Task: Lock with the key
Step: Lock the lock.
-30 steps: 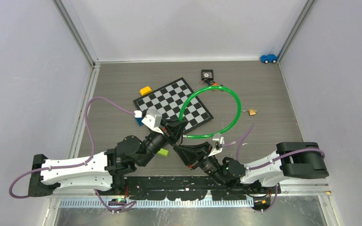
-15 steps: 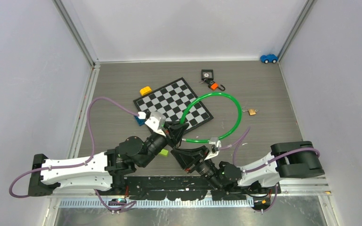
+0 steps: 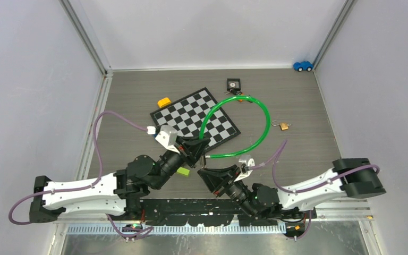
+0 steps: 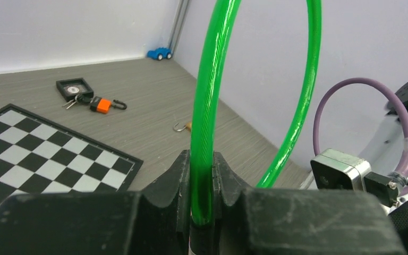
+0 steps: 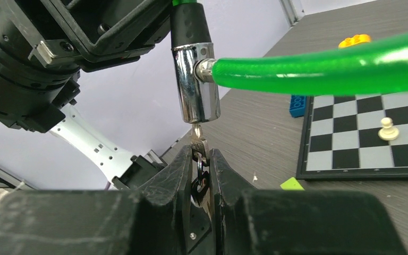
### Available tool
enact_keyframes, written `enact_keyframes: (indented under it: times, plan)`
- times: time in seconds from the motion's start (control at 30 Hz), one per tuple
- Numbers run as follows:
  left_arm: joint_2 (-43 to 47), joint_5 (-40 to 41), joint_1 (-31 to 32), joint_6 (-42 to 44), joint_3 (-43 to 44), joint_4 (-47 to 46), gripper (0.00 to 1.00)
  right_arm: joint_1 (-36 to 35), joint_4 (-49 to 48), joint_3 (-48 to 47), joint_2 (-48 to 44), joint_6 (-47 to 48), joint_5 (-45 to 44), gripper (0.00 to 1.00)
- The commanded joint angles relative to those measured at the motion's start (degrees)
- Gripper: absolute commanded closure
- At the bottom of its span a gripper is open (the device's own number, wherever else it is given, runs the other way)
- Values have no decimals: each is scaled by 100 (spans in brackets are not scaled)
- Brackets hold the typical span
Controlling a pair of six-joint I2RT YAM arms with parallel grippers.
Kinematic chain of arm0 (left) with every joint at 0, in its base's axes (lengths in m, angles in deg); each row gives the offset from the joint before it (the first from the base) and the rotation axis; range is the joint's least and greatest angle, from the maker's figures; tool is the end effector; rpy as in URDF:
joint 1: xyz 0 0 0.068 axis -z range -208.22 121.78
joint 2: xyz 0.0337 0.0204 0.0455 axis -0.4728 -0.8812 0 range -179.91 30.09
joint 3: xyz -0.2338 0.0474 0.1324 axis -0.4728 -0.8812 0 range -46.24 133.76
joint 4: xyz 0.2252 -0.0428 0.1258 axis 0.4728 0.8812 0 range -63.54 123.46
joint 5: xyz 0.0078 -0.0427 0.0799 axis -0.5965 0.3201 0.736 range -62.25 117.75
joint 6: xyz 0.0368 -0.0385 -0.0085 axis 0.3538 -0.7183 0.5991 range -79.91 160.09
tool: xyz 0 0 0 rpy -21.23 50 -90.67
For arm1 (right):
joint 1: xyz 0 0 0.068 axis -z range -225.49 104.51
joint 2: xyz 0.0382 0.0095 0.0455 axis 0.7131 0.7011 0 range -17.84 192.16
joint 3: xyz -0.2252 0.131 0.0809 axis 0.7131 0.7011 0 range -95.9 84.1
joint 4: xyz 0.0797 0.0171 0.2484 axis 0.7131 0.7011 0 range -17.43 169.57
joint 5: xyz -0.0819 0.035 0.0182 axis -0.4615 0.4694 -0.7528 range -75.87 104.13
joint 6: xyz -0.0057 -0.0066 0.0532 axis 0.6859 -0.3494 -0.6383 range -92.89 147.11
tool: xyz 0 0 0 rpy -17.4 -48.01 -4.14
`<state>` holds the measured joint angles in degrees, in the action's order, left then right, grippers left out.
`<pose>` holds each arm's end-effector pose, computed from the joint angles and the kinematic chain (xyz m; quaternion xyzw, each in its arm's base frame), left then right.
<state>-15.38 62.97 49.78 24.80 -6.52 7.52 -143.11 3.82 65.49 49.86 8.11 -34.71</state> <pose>0.0586 -0.1768 0.3604 0.1057 0.6290 -0.4141 0.6494 -0.0024 0.2190 0.2447 -0.0708 0.6199 0.5083 0.5936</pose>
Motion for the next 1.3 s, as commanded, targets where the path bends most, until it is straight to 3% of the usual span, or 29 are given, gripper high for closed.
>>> enact_keyframes:
  times: [0.0, 0.37, 0.6, 0.73, 0.9, 1.13, 1.27]
  plan:
    - [631, 659, -199, -243, 246, -2123, 100, -336, 2735, -92, -763, 489, -398, 100]
    - [873, 321, -198, -1203, -343, -1319, 100, -336, 3880, -909, -2284, 1817, -741, 100]
    - [910, -221, -201, -1498, -694, -1032, 85, -336, 5082, -1518, -2800, 1870, -684, 99]
    - [772, -633, -198, -1693, -884, -935, 80, -337, 5730, -1818, -3052, 1751, -837, 100]
    - [506, -1180, -198, -1990, -1364, -1358, 81, -336, 6708, -2083, -3381, 1341, -969, 99]
    - [-282, -1878, -199, -2245, -1685, -1776, 81, -336, 8511, -2522, -3616, 472, -977, 100]
    - [-813, -2330, -198, -2376, -1724, -1997, 76, -336, 9249, -2819, -3585, -36, -825, 100]
